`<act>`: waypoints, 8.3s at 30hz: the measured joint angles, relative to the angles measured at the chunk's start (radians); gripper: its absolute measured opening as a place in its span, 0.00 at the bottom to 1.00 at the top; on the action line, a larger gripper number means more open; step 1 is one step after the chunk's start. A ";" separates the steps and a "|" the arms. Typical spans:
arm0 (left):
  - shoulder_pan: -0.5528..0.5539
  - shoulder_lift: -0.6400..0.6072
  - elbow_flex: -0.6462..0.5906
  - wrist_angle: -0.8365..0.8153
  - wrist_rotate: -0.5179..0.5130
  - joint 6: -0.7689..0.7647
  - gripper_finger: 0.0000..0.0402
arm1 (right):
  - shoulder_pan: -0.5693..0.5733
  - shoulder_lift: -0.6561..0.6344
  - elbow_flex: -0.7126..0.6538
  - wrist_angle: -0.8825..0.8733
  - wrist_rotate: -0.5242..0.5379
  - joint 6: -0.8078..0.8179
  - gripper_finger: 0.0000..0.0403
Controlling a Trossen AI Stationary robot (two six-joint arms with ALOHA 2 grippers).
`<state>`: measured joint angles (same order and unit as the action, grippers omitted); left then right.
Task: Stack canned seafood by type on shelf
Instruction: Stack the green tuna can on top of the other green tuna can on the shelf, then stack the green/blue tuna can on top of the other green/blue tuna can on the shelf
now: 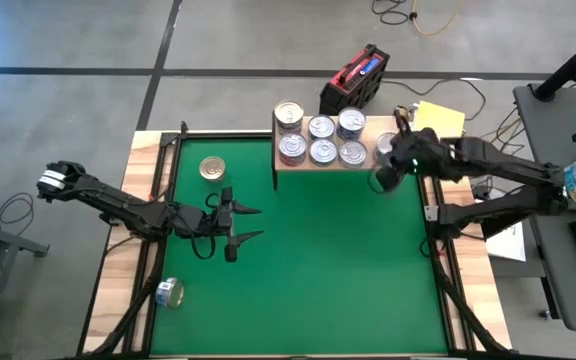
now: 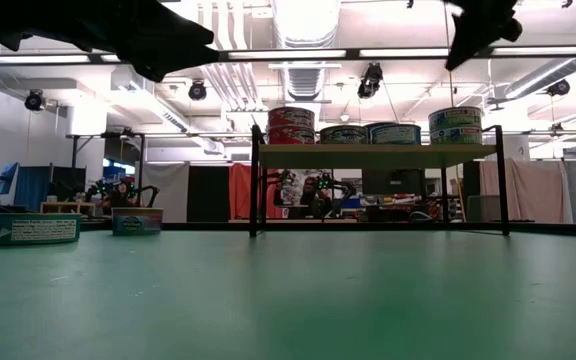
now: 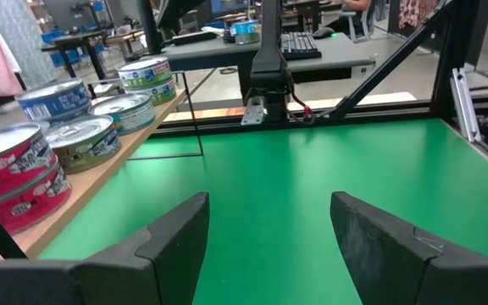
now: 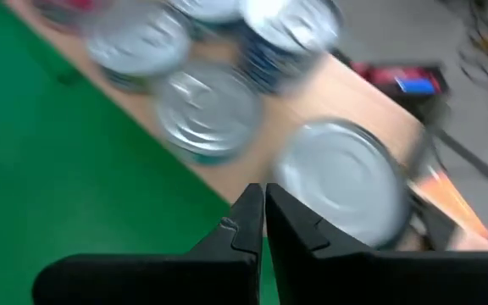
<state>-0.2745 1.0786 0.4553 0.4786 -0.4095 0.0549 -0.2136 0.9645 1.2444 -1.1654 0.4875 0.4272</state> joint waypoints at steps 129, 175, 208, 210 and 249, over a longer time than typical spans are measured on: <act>-0.164 0.152 0.249 -0.273 -0.185 -0.524 0.58 | -0.030 -0.076 -0.267 0.304 0.211 0.078 0.02; -0.153 0.202 0.414 -1.537 0.055 -1.565 0.58 | 0.641 0.100 -0.388 0.516 0.521 0.321 0.02; -0.035 0.406 0.438 -1.744 0.053 -1.445 0.02 | 0.641 0.151 -0.388 0.526 0.535 0.324 0.02; -0.035 0.406 0.415 -1.735 0.053 -1.478 0.01 | 0.641 0.151 -0.388 0.527 0.535 0.324 0.02; -0.039 0.407 0.487 -1.518 0.110 -1.314 0.00 | 0.641 0.151 -0.388 0.528 0.534 0.323 0.02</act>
<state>-0.3130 1.4860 0.9424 -1.0393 -0.2997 -1.2595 0.4278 1.1152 0.8563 -0.6376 1.0218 0.7502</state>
